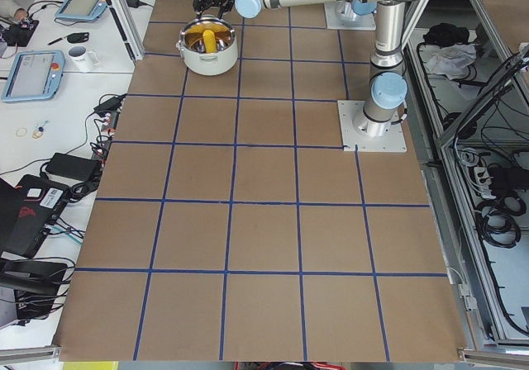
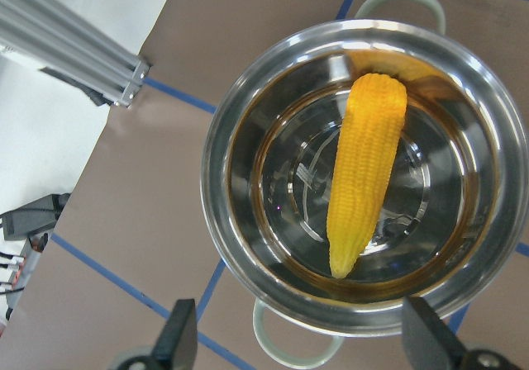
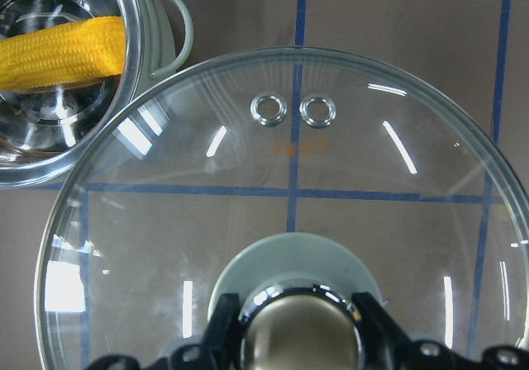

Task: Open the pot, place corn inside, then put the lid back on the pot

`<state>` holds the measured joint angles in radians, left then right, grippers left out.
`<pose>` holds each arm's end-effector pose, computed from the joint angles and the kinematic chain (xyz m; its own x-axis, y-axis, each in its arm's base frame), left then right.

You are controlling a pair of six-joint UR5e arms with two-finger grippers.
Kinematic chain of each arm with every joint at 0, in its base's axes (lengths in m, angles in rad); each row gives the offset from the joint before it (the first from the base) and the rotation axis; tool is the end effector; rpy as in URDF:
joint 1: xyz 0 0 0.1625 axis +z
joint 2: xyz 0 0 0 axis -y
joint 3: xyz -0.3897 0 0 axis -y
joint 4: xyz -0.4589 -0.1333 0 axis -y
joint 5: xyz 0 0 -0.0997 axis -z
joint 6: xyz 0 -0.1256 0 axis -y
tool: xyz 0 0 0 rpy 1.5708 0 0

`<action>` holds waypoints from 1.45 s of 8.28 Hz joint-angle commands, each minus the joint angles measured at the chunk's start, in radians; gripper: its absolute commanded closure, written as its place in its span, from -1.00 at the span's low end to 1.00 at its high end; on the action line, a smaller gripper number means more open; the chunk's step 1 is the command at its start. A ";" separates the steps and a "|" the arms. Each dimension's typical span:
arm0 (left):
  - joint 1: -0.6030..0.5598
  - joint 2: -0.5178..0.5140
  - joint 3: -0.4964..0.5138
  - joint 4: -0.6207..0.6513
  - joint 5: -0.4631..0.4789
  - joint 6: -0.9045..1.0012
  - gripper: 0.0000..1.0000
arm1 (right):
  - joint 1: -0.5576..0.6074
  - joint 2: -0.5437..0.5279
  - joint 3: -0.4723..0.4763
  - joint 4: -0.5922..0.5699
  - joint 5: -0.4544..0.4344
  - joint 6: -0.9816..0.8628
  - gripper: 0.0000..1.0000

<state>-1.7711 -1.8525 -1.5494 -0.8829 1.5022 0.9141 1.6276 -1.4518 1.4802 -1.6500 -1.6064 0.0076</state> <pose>-0.2772 -0.6523 0.3460 -0.4500 0.8445 -0.2904 0.8804 0.3652 -0.3026 0.1633 -0.6026 0.4161 -0.9983 -0.0474 0.0352 -0.0491 0.9975 -0.0511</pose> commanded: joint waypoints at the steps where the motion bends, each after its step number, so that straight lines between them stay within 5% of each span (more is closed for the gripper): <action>1: 0.117 0.114 0.000 -0.179 0.006 -0.203 -1.00 | 0.011 0.081 -0.094 -0.013 0.011 0.002 0.72; 6: 0.249 0.229 -0.014 -0.522 0.054 -0.801 -1.00 | 0.214 0.328 -0.210 -0.270 -0.006 0.283 0.61; 12: 0.245 0.277 -0.115 -0.554 0.079 -0.856 -1.00 | 0.285 0.429 -0.267 -0.323 -0.012 0.393 0.59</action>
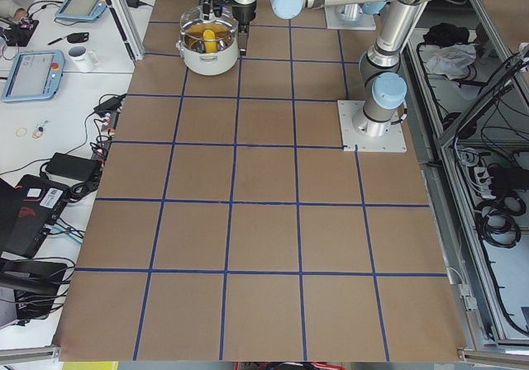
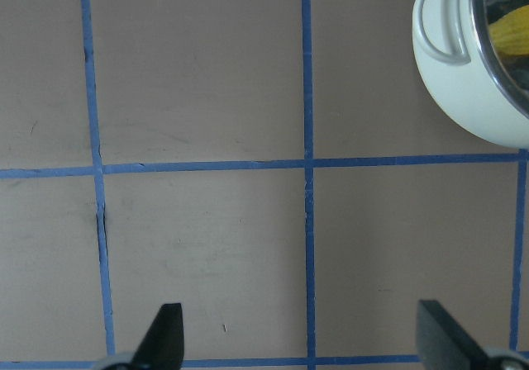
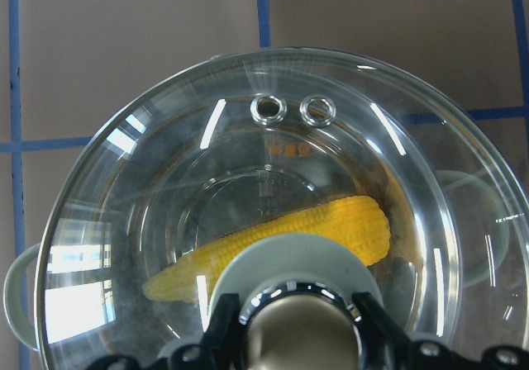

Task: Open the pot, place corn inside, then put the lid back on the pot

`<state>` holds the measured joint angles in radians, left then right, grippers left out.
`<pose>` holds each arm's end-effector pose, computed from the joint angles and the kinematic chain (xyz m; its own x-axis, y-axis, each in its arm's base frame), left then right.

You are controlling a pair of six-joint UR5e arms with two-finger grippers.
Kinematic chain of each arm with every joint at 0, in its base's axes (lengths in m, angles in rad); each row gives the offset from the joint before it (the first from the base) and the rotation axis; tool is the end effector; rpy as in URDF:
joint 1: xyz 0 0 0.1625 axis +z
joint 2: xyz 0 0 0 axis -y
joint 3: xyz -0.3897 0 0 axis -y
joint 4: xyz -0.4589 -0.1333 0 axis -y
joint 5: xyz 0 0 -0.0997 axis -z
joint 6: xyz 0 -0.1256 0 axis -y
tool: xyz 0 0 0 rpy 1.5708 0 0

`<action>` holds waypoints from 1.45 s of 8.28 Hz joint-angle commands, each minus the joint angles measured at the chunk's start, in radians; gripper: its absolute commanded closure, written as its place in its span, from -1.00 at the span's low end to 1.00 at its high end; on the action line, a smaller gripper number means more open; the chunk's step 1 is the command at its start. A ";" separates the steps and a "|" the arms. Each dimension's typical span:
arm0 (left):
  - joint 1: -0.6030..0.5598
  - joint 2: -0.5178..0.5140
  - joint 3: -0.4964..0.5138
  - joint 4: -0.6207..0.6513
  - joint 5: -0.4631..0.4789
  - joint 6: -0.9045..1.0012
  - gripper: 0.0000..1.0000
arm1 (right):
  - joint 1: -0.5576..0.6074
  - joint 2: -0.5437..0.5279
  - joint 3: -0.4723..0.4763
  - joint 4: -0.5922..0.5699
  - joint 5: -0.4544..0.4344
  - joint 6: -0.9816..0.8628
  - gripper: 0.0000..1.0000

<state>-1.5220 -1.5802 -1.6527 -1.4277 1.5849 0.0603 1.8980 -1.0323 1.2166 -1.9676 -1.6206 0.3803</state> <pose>-0.1037 -0.5725 0.3901 -0.9998 0.0107 -0.0172 0.0116 0.9986 -0.0508 0.3694 -0.6930 0.3114 -0.9980 0.0548 -0.0331 0.0606 0.9750 -0.2139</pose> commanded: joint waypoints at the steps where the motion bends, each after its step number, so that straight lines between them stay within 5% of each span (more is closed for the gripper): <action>1: -0.006 0.008 -0.012 -0.010 -0.005 -0.002 -1.00 | 0.018 0.014 -0.005 -0.005 0.008 0.023 0.59; 12: -0.006 0.006 -0.012 -0.007 -0.006 -0.003 -1.00 | 0.039 0.052 0.003 -0.060 -0.010 -0.011 0.53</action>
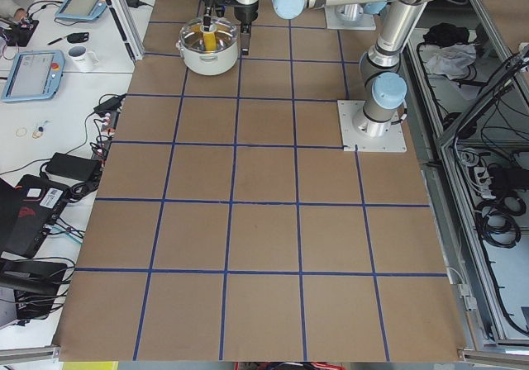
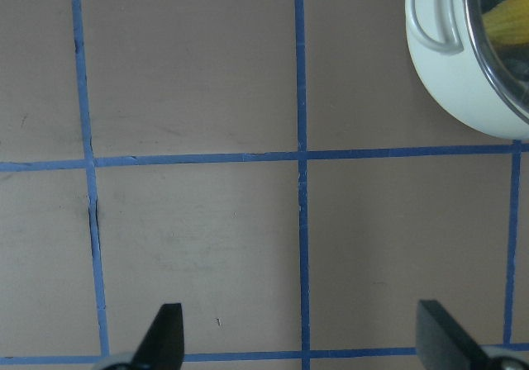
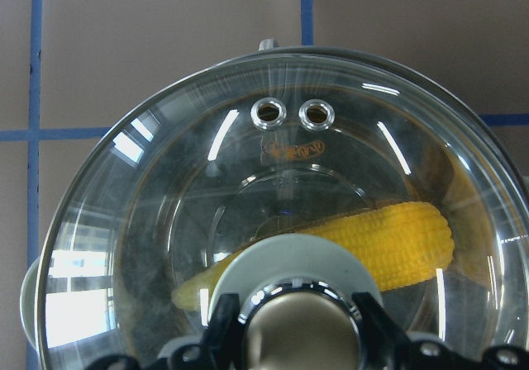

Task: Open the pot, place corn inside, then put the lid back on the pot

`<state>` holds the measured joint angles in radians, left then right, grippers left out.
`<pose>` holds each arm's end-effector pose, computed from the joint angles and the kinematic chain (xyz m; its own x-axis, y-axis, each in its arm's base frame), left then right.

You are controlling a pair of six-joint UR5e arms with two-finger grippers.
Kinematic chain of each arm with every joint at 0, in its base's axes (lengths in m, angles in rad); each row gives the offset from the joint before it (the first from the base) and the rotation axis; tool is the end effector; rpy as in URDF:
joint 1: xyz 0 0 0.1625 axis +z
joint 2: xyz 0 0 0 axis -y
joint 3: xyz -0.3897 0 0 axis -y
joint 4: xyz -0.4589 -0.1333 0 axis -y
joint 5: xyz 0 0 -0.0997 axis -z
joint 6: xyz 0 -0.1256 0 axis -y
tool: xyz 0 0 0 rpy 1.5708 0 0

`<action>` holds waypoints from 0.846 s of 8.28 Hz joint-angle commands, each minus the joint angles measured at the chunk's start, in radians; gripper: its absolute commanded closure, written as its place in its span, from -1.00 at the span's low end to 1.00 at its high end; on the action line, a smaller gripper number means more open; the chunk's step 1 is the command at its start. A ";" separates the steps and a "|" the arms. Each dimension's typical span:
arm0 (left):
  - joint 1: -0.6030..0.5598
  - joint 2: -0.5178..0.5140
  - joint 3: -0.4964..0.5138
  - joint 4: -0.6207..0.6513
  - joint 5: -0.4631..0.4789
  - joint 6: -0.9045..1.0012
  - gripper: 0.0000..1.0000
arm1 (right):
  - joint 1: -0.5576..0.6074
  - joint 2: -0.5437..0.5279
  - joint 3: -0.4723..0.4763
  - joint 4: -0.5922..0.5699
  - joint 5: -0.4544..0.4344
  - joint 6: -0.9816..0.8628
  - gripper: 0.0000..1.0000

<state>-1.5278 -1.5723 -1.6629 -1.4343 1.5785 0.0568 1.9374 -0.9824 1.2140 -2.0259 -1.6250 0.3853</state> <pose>-0.1080 -0.5676 0.3881 -0.9999 0.0134 -0.0101 0.0138 0.9990 -0.0424 0.4005 -0.6903 0.2811 -0.9992 0.0208 -0.0343 0.0281 0.9739 -0.2253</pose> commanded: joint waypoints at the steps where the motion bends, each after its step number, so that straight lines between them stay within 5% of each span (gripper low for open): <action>1: 0.000 -0.003 -0.002 0.000 0.000 0.000 -1.00 | 0.000 0.004 0.009 -0.002 -0.010 -0.022 0.53; 7: 0.000 -0.006 -0.002 -0.002 0.006 0.001 -1.00 | -0.001 0.005 0.010 -0.019 -0.059 -0.045 0.53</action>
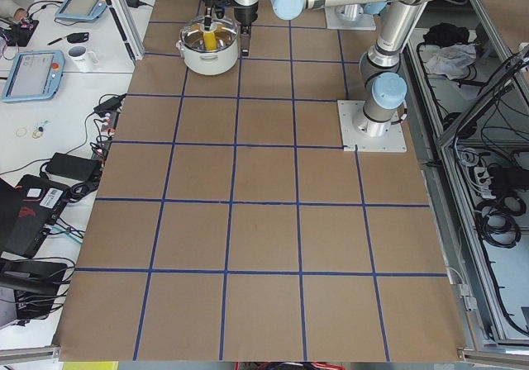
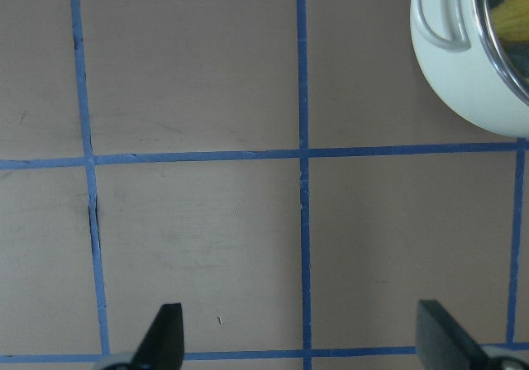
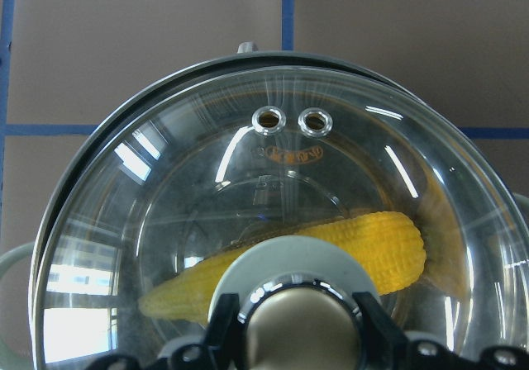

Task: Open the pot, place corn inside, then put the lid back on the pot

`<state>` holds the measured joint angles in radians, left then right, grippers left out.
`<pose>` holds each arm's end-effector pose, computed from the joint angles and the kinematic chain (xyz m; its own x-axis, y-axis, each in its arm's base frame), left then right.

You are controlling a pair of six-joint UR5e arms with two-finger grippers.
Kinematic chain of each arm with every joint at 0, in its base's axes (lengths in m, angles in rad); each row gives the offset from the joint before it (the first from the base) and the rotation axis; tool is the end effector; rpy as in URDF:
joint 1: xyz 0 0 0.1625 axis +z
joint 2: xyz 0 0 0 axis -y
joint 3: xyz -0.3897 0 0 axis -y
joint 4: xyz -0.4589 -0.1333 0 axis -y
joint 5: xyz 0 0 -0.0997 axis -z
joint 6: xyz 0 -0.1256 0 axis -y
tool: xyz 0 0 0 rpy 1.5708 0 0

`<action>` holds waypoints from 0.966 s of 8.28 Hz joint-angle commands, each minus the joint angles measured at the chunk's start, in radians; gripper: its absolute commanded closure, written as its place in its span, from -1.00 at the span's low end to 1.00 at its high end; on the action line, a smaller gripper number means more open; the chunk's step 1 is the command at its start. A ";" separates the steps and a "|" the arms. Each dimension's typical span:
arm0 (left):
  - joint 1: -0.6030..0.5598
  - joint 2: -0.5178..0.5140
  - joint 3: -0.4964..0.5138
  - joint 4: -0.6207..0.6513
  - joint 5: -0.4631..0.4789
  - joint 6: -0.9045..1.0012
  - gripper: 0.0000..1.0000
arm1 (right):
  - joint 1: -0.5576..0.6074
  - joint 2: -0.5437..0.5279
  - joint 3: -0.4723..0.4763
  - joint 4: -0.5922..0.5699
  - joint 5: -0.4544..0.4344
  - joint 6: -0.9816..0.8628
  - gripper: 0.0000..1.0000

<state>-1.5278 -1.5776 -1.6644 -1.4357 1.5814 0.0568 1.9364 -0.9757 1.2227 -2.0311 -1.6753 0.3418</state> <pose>-0.1076 -0.5684 0.3841 -0.9998 0.0134 -0.0125 0.0138 0.9993 -0.0340 0.3937 -0.6923 0.2720 -0.9996 -0.0096 0.0251 -0.0152 0.9722 -0.2336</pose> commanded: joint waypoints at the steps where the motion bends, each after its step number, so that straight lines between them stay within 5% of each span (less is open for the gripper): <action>1: 0.000 -0.002 0.000 0.000 0.003 0.000 -1.00 | -0.001 -0.001 0.001 -0.029 -0.009 -0.001 0.53; 8: 0.000 -0.005 -0.002 -0.002 0.002 0.001 -1.00 | -0.001 0.002 0.004 -0.046 0.002 0.000 0.52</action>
<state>-1.5278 -1.5825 -1.6644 -1.4373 1.5839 0.0583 1.9359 -0.9748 1.2263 -2.0755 -1.6766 0.3417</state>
